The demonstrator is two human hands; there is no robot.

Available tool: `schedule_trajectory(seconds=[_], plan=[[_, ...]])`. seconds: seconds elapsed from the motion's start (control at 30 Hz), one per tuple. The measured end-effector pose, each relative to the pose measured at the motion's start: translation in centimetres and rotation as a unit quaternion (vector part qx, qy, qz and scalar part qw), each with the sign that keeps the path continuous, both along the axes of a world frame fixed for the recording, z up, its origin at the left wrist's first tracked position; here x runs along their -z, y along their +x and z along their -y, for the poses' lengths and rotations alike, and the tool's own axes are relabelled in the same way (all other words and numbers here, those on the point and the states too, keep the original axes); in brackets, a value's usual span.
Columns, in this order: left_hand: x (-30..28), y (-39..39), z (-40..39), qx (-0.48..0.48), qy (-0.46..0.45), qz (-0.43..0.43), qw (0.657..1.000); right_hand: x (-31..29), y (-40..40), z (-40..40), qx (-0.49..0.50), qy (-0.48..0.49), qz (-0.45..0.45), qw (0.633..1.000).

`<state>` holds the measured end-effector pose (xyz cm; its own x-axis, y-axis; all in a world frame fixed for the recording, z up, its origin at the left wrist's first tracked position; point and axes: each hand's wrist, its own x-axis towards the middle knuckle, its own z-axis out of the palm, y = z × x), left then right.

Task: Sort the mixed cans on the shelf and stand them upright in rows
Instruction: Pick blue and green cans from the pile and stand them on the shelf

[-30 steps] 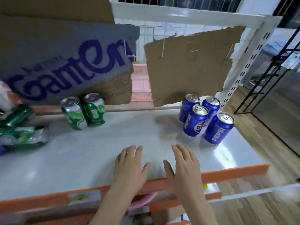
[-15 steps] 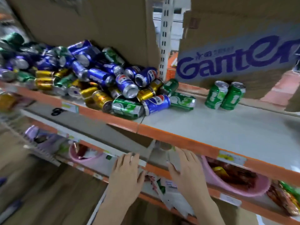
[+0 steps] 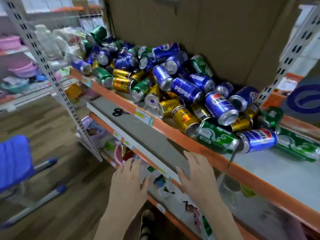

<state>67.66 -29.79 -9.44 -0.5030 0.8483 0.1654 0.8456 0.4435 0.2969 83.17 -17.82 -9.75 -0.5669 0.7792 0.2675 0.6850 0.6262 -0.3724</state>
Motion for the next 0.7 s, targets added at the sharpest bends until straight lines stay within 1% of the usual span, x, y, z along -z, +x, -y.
schedule_trajectory(seconds=[0.07, 0.2, 0.27, 0.37, 0.5, 0.7], plan=[[-0.2, -3.1, -1.4, -0.009, -0.006, 0.003, 1.000, -0.3, -3.5, -1.7, -0.005, 0.015, -0.028, 0.999], [-1.9, -10.3, -5.4, -0.008, -0.006, -0.037, 0.999, -2.0, -10.6, -6.0, -0.019, 0.033, -0.079, 0.996], [-3.0, -13.7, -7.6, -0.019, 0.007, -0.055, 0.998, -3.0, -13.7, -8.0, -0.022, 0.042, -0.102, 0.994], [-4.8, -17.5, -10.9, -0.016, 0.032, -0.054, 0.998, -4.4, -17.4, -10.6, -0.029, 0.046, -0.118, 0.992], [-5.3, -20.1, -13.7, 0.003, 0.049, -0.038, 0.998, -5.6, -20.1, -13.0, -0.013, 0.052, -0.120, 0.991], [-5.6, -22.6, -18.7, 0.074, 0.060, -0.020, 0.995, -7.8, -22.2, -16.4, 0.054, 0.126, -0.122, 0.983]])
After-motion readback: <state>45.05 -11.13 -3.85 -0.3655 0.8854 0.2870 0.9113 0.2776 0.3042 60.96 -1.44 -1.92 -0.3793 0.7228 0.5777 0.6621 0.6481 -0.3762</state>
